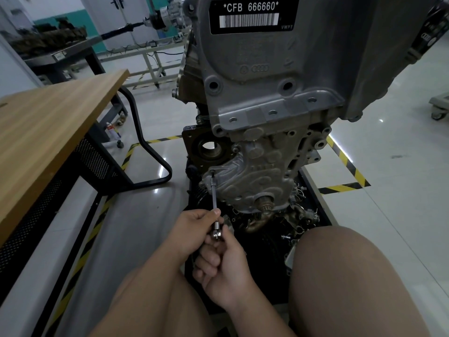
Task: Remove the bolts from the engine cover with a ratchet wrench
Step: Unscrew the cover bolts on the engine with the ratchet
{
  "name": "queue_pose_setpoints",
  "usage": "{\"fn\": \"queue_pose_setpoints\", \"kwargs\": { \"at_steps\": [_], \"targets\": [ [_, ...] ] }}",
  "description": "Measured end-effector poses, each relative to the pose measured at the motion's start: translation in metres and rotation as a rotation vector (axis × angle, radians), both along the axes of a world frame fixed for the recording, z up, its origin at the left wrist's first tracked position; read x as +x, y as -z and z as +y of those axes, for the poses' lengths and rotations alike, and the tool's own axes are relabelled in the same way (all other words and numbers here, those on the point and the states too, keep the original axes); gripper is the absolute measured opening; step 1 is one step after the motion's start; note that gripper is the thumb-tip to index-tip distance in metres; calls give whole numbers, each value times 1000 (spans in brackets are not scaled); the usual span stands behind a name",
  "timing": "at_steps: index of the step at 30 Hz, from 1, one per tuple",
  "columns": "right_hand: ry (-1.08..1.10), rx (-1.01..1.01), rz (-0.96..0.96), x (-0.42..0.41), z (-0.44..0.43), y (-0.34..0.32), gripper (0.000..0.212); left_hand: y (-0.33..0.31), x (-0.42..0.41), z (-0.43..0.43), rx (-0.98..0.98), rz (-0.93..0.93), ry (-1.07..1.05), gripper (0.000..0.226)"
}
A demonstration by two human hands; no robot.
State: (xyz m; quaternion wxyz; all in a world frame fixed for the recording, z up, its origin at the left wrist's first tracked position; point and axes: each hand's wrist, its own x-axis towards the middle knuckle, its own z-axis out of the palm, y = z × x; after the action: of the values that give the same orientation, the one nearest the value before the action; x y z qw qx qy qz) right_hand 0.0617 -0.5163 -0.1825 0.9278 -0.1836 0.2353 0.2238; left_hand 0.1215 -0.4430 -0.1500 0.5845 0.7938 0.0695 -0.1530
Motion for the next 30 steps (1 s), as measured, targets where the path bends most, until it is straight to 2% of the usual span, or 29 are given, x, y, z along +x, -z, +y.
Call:
{"fn": "queue_pose_setpoints", "kwargs": {
  "at_steps": [5,11,14,22,27,30],
  "targets": [
    [-4,211,12,-1,-5,0,51,0,0,2,-21,25,43,32],
    [-26,230,-3,-1,-6,-3,50,-1,-1,2,-8,-3,47,32],
    [-42,172,-6,-1,-4,-4,51,-2,-1,2,-7,-8,22,31],
    [11,-245,-56,0,3,-1,44,-3,-1,5,-7,-12,-4,30],
    [105,-894,-210,-2,2,4,48,-5,-2,3,22,-43,-10,29],
    [197,-1036,-218,-3,1,6,33,-5,-2,0,10,-43,-14,29]
  ]
}}
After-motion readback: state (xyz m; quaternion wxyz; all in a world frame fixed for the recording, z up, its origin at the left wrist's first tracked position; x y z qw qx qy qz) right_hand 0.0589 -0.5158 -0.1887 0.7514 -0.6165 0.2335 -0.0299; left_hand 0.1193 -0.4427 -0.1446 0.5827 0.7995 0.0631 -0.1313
